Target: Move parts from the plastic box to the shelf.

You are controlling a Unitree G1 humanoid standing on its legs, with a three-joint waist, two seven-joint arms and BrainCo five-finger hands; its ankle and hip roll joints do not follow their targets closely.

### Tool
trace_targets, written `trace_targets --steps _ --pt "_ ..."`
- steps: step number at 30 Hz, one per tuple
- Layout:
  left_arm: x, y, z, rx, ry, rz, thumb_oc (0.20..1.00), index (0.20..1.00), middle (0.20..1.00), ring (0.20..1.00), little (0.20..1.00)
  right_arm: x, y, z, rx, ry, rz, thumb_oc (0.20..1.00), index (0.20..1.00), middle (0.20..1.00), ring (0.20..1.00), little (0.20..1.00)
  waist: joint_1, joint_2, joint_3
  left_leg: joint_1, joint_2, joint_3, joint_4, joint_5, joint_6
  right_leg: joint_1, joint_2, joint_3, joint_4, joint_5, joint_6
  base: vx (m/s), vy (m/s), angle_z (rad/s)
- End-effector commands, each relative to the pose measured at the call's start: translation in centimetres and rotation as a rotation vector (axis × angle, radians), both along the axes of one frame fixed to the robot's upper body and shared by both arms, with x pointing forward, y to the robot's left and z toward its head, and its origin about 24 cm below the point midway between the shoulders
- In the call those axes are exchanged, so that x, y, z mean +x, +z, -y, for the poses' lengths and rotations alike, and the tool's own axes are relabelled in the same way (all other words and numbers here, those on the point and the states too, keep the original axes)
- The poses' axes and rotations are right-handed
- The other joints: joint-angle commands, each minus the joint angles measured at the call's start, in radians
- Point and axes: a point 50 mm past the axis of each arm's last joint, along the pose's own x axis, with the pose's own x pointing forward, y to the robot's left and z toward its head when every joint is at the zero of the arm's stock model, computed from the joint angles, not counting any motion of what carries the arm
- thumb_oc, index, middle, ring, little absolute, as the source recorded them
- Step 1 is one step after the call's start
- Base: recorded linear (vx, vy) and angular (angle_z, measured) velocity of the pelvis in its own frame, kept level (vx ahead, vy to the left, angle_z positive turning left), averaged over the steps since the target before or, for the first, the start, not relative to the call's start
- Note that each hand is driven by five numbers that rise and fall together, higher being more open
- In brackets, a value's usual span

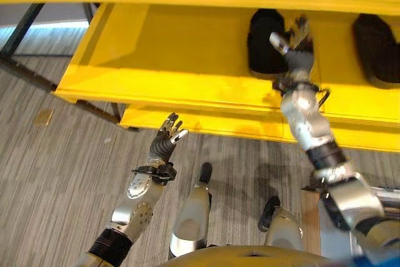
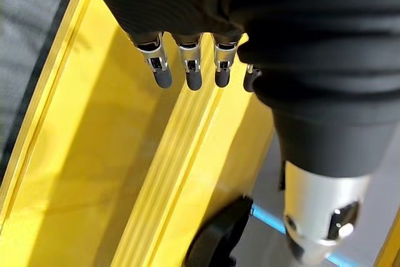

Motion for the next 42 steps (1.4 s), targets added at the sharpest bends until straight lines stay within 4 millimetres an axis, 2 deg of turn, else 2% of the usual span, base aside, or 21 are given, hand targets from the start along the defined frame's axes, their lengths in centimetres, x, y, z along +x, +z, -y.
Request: trace_targets --steps 1,6,9,12,16,17,20,21,25,26,27,28,29,30,31,32,34,37,38,41,42 --pt "1.1 2.3 -0.8 0.027 -0.004 0.11 1.0 1.0 1.0 1.0 1.0 0.3 6.5 -0.2 0.0 0.056 0.273 1.0 1.0 1.0 1.0 1.0 0.021 -0.058 0.018 -0.019 0.051 -0.033 0.065 -0.102 -0.013 0.184 -0.006 -0.028 -0.303 0.152 0.054 0.04 0.006 -0.1" --pt "0.5 1.5 -1.2 0.039 0.022 0.094 1.0 1.0 1.0 1.0 1.0 -2.8 2.8 -1.2 -0.037 0.151 0.248 1.0 1.0 1.0 1.0 1.0 -0.01 -0.086 -0.037 0.025 0.057 -0.002 0.039 -0.111 -0.007 0.213 -0.014 -0.011 -0.35 0.189 0.071 0.04 0.034 -0.06" --pt "0.4 1.2 -1.9 0.062 0.051 0.094 1.0 1.0 1.0 1.0 1.0 -4.6 1.6 -0.3 -0.125 0.149 0.251 1.0 1.0 1.0 1.0 1.0 -0.036 -0.1 -0.067 0.044 0.049 0.015 0.043 -0.126 0.0 0.227 -0.026 0.005 -0.363 0.209 0.082 0.04 0.069 -0.18" --pt "0.2 1.1 -2.4 0.076 0.075 0.102 1.0 1.0 1.0 1.0 1.0 -5.7 0.1 0.3 -0.19 0.152 0.212 1.0 1.0 1.0 1.0 1.0 -0.058 -0.107 -0.09 0.062 0.044 0.039 0.061 -0.153 0.011 0.235 -0.039 0.025 -0.366 0.225 0.091 0.03 0.094 -0.2" --pt "0.0 1.1 -3.0 0.091 0.119 0.111 1.0 1.0 1.0 1.0 1.0 -7.0 -2.7 0.5 -0.105 0.165 0.114 1.0 1.0 1.0 1.0 1.0 -0.089 -0.112 -0.105 0.074 0.027 0.071 0.11 -0.198 0.032 0.231 -0.06 0.066 -0.361 0.25 0.102 -0.01 0.14 -0.26" --pt "0.0 1.2 -3.4 0.101 0.145 0.123 1.0 1.0 1.0 1.0 1.0 -7.7 -3.9 0.5 -0.131 0.19 0.071 1.0 1.0 1.0 1.0 1.0 -0.107 -0.117 -0.109 0.071 0.009 0.089 0.147 -0.227 0.047 0.224 -0.081 0.086 -0.353 0.28 0.11 -0.03 0.173 -0.37" --pt "0.0 1.4 -3.5 0.105 0.153 0.137 1.0 1.0 1.0 1.0 1.0 -7.9 -4.7 1.2 -0.154 0.173 0.037 1.0 1.0 1.0 1.0 1.0 -0.117 -0.119 -0.108 0.058 -0.006 0.098 0.181 -0.247 0.056 0.217 -0.096 0.099 -0.351 0.301 0.115 -0.04 0.16 -0.21" --pt "0.3 1.9 -3.5 0.112 0.156 0.166 1.0 1.0 1.0 1.0 1.0 -8.3 -4.9 1.9 -0.176 0.151 0.029 1.0 1.0 1.0 1.0 1.0 -0.132 -0.12 -0.103 0.039 -0.028 0.108 0.22 -0.269 0.067 0.205 -0.12 0.111 -0.346 0.337 0.123 -0.07 0.213 -0.1" --pt "1.3 2.6 -2.7 0.142 0.119 0.211 1.0 1.0 1.0 1.0 1.0 -8.8 -4.8 2.6 -0.163 0.119 0.039 1.0 1.0 1.0 1.0 1.0 -0.168 -0.107 -0.082 -0.013 -0.071 0.127 0.272 -0.297 0.087 0.17 -0.161 0.134 -0.343 0.401 0.127 -0.09 0.224 0.04" --pt "1.8 3.0 -2.4 0.146 0.112 0.23 1.0 1.0 1.0 1.0 1.0 -8.5 -4.6 2.4 -0.177 0.113 0.047 1.0 1.0 1.0 1.0 1.0 -0.183 -0.095 -0.061 -0.024 -0.079 0.153 0.277 -0.305 0.098 0.132 -0.171 0.161 -0.357 0.486 0.129 -0.18 0.342 -0.11" --pt "2.1 3.3 -2.5 0.158 0.117 0.244 1.0 1.0 1.0 1.0 1.0 -8.3 -4.2 1.9 -0.163 0.117 0.067 1.0 1.0 1.0 1.0 1.0 -0.199 -0.083 -0.047 -0.019 -0.071 0.186 0.251 -0.296 0.101 0.096 -0.167 0.164 -0.386 0.533 0.132 -0.2 0.331 -0.73" --pt "2.1 3.5 -2.9 0.172 0.139 0.253 1.0 1.0 1.0 1.0 1.0 -8.3 -3.9 1.5 -0.17 0.138 0.08 1.0 1.0 1.0 1.0 1.0 -0.201 -0.074 -0.032 0.008 -0.042 0.213 0.214 -0.282 0.104 0.072 -0.157 0.141 -0.377 0.527 0.135 -0.12 0.202 -1.29" --pt "2.1 3.5 -2.9 0.172 0.139 0.253 1.0 1.0 1.0 1.0 1.0 -8.3 -3.9 1.5 -0.17 0.138 0.08 1.0 1.0 1.0 1.0 1.0 -0.201 -0.074 -0.032 0.008 -0.042 0.214 0.214 -0.282 0.104 0.072 -0.157 0.142 -0.377 0.527 0.135 -0.1 0.133 -1.52" --pt "2.1 3.6 -3.2 0.17 0.156 0.251 1.0 1.0 1.0 1.0 1.0 -8.3 -4.0 1.2 -0.172 0.149 0.079 1.0 1.0 1.0 1.0 1.0 -0.187 -0.062 -0.024 0.019 -0.012 0.238 0.206 -0.274 0.107 0.072 -0.158 0.076 -0.35 0.484 0.132 -0.05 0.166 -1.26" --pt "1.8 3.3 -3.7 0.164 0.179 0.234 1.0 1.0 1.0 1.0 1.0 -8.3 -4.0 0.8 -0.168 0.172 0.079 1.0 1.0 1.0 1.0 1.0 -0.172 -0.043 -0.025 0.053 0.035 0.269 0.18 -0.284 0.107 0.101 -0.148 0.008 -0.3 0.387 0.123 -0.05 0.164 -1.04" --pt "1.8 3.3 -3.7 0.164 0.179 0.233 1.0 1.0 1.0 1.0 1.0 -8.3 -4.0 0.8 -0.168 0.172 0.079 1.0 1.0 1.0 1.0 1.0 -0.17 -0.041 -0.022 0.057 0.038 0.27 0.181 -0.286 0.106 0.103 -0.146 0.01 -0.297 0.384 0.123 -0.04 0.137 -1.56" --pt "1.4 3.1 -4.1 0.145 0.196 0.219 1.0 1.0 1.0 1.0 1.0 -8.4 -4.4 0.6 -0.17 0.198 0.06 1.0 1.0 1.0 1.0 1.0 -0.146 -0.043 -0.026 0.069 0.065 0.326 0.176 -0.276 0.107 0.133 -0.158 -0.049 -0.244 0.335 0.11 -0.11 0.023 -1.5" --pt "0.9 2.8 -4.4 0.131 0.198 0.201 1.0 1.0 1.0 1.0 1.0 -8.3 -4.4 0.5 -0.156 0.208 0.054 1.0 1.0 1.0 1.0 1.0 -0.125 -0.056 -0.031 0.06 0.096 0.384 0.2 -0.272 0.102 0.164 -0.155 -0.056 -0.214 0.315 0.102 -0.12 -0.085 -0.58" --pt "0.8 2.9 -4.6 0.133 0.2 0.206 1.0 1.0 1.0 1.0 1.0 -8.1 -4.1 0.4 -0.151 0.206 0.066 1.0 1.0 1.0 1.0 1.0 -0.118 -0.071 -0.029 0.044 0.124 0.414 0.244 -0.272 0.087 0.189 -0.158 -0.086 -0.255 0.33 0.114 -0.05 -0.184 -0.9" --pt "0.6 2.6 -4.8 0.138 0.206 0.191 1.0 1.0 1.0 1.0 1.0 -8.3 -4.2 0.5 -0.14 0.208 0.065 1.0 1.0 1.0 1.0 1.0 -0.123 -0.083 -0.029 0.038 0.155 0.428 0.285 -0.274 0.071 0.205 -0.145 -0.083 -0.28 0.311 0.115 -0.01 -0.141 -0.94" --pt "0.5 2.5 -4.9 0.136 0.211 0.186 1.0 1.0 1.0 1.0 1.0 -8.3 -4.2 0.6 -0.137 0.211 0.063 1.0 1.0 1.0 1.0 1.0 -0.125 -0.085 -0.031 0.047 0.166 0.431 0.281 -0.273 0.065 0.207 -0.137 -0.082 -0.282 0.285 0.114 0.04 -0.194 -0.29"
